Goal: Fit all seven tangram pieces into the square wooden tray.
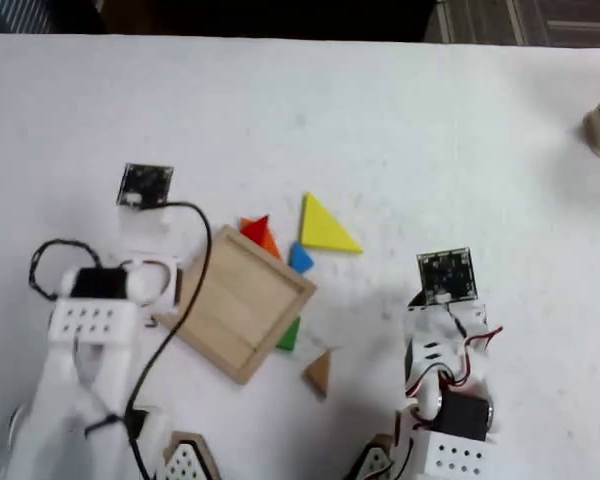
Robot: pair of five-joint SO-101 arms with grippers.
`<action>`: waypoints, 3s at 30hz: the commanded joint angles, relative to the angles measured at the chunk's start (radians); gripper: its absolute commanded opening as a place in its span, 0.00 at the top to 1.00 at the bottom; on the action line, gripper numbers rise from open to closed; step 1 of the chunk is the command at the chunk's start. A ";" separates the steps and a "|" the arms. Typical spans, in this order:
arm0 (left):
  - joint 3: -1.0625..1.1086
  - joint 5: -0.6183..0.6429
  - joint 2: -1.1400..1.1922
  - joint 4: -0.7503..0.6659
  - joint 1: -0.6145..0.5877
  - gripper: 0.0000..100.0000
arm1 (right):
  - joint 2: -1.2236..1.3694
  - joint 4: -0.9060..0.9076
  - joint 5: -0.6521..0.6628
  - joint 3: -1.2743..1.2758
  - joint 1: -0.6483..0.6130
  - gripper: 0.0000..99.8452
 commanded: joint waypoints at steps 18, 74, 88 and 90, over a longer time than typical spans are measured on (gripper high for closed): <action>-0.017 -0.106 0.182 -0.218 0.035 0.72 | -0.010 -0.007 0.141 0.041 -0.179 0.93; -0.333 0.077 0.615 -0.123 -0.116 0.78 | -0.010 0.018 0.161 0.044 -0.183 0.93; -0.448 0.146 0.737 -0.066 -0.124 0.98 | -0.010 0.015 0.161 0.043 -0.180 0.93; -0.453 0.150 0.737 -0.064 -0.124 0.98 | -0.010 0.013 0.161 0.043 -0.180 0.93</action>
